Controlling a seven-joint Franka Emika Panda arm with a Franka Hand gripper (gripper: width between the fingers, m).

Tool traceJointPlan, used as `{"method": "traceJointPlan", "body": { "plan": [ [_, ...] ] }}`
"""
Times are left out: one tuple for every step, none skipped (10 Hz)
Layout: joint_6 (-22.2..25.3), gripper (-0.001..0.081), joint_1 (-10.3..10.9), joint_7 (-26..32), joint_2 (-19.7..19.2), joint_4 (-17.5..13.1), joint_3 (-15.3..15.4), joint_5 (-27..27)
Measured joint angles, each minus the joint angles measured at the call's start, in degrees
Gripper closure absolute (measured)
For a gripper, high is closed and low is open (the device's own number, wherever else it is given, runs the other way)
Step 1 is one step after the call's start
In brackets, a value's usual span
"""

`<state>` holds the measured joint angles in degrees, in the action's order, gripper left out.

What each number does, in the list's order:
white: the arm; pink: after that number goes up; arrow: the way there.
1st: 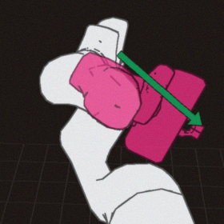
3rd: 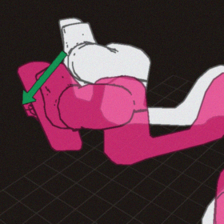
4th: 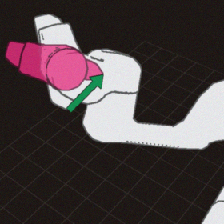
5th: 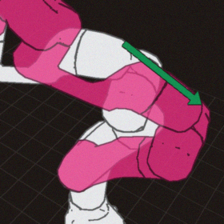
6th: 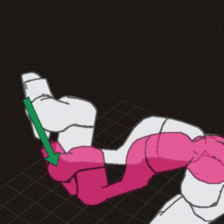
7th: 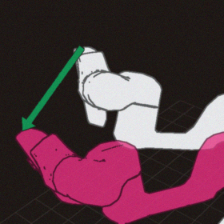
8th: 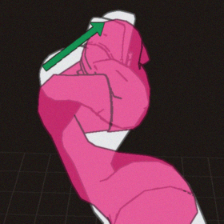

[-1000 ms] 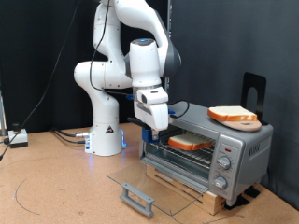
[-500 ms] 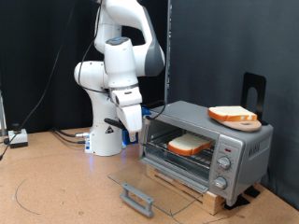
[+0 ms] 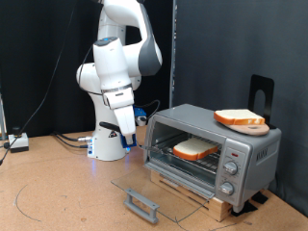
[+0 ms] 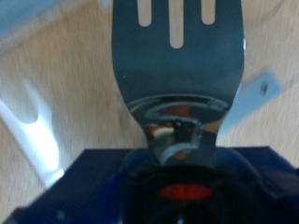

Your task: Make a piece of toast with the oven

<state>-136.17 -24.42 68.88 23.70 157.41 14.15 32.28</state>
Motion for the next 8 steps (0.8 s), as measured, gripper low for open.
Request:
{"method": "traceJointPlan", "body": {
  "plan": [
    [3.0,0.0390,1.1,2.6,1.5,-0.9,-1.6,3.4],
    [5.6,0.0390,1.7,3.9,3.2,-1.6,-2.5,5.1],
    [7.8,0.0390,2.1,4.4,5.0,-2.3,-3.2,6.5],
    [9.8,0.0390,2.3,4.4,6.6,-2.9,-3.7,7.1],
    [11.6,0.0390,2.3,4.1,8.2,-3.6,-3.9,7.1],
    [13.4,0.0390,2.3,3.2,9.7,-4.5,-3.9,7.1],
    [14.6,0.0390,2.2,1.6,11.1,-5.3,-3.8,6.8],
    [15.2,0.0390,1.9,-0.6,12.1,-5.8,-3.5,5.3]
  ]
}}
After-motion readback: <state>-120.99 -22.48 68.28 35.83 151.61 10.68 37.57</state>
